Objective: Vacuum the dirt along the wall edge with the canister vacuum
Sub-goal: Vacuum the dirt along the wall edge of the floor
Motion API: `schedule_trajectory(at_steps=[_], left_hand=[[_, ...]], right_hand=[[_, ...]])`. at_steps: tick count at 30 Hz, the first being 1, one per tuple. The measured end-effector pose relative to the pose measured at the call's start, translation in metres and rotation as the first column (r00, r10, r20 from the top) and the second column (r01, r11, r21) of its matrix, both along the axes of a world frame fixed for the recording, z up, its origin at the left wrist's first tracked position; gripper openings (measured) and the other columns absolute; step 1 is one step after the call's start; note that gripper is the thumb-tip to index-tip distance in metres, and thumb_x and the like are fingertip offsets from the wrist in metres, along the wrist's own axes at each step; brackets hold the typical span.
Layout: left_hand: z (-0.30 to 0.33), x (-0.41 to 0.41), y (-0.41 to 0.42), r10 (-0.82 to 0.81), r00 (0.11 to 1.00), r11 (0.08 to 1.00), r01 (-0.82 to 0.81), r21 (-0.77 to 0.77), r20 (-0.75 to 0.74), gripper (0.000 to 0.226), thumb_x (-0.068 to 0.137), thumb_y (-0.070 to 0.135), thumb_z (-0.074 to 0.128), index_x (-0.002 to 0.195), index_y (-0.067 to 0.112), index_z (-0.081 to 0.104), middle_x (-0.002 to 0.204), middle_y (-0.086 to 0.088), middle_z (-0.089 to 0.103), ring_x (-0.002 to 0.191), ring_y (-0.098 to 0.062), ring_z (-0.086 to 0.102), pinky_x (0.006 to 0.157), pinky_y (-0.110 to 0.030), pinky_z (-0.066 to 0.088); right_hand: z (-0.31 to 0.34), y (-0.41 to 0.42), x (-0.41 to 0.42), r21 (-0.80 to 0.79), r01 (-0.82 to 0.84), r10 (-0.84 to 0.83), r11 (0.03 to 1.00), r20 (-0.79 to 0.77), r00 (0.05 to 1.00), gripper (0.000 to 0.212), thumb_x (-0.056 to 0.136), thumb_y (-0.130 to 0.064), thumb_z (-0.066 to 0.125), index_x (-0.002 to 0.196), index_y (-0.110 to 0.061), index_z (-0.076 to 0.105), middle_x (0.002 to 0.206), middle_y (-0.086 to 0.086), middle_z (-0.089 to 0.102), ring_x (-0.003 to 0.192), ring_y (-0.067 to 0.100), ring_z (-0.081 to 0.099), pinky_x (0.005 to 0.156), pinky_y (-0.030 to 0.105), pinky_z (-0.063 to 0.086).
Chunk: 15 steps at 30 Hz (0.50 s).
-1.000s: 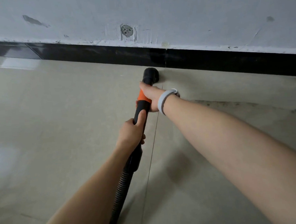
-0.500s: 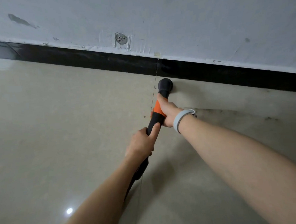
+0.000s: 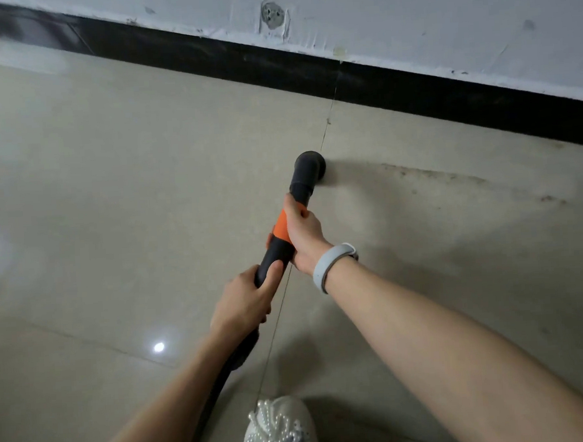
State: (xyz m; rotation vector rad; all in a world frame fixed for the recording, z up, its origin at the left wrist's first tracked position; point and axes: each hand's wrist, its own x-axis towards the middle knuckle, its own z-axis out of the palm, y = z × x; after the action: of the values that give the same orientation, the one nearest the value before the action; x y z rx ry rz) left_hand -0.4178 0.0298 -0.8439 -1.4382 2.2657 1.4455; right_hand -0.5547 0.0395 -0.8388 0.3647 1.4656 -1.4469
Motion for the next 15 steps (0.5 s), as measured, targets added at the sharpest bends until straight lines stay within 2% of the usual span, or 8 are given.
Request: schedule_trajectory(at_steps=[2,5,11,15], left_hand=[[0.002,0.016,0.002,0.015,1.0,0.999,-0.014,0.028,-0.004,0.048,0.076,0.064,0.038,0.069,0.019,0.05,0.047,0.001,0.06,0.039,-0.013,0.057,0.051,-0.031,0.048],[0.001,0.036,0.005,0.021,1.0,0.999,-0.022,0.034,0.012,0.047,0.075,0.062,0.037,0.071,0.017,0.052,0.046,0.001,0.06,0.039,-0.013,0.057,0.049,-0.03,0.047],[-0.007,0.05,0.018,-0.032,0.999,0.998,0.031,0.045,0.022,0.04,0.094,0.048,0.043,0.071,0.016,0.051,0.046,0.002,0.06,0.038,-0.01,0.055,0.045,-0.024,0.045],[-0.006,0.011,0.007,-0.052,0.999,0.996,0.053,0.071,-0.012,0.049,0.082,0.061,0.04,0.072,0.015,0.051,0.047,0.0,0.06,0.039,-0.014,0.056,0.05,-0.029,0.046]], right_hand=[[0.003,0.004,0.018,-0.009,0.02,-0.021,1.0,-0.029,0.999,0.035,0.092,-0.035,0.053,0.069,-0.012,0.042,0.057,0.007,0.046,0.045,0.023,0.048,0.041,0.021,0.046],[0.002,0.008,0.041,-0.007,0.014,-0.015,1.0,-0.089,0.996,0.036,0.091,-0.033,0.052,0.064,-0.012,0.041,0.054,0.006,0.046,0.046,0.023,0.048,0.046,0.023,0.047],[-0.004,0.021,0.052,0.056,-0.015,0.02,0.998,-0.083,0.996,0.027,0.091,-0.037,0.053,0.082,-0.013,0.044,0.065,0.006,0.051,0.059,0.026,0.055,0.063,0.038,0.053],[-0.001,0.016,0.016,0.092,0.046,-0.036,0.995,-0.103,0.994,0.033,0.091,-0.04,0.054,0.077,-0.012,0.044,0.068,0.007,0.052,0.062,0.027,0.055,0.068,0.042,0.054]])
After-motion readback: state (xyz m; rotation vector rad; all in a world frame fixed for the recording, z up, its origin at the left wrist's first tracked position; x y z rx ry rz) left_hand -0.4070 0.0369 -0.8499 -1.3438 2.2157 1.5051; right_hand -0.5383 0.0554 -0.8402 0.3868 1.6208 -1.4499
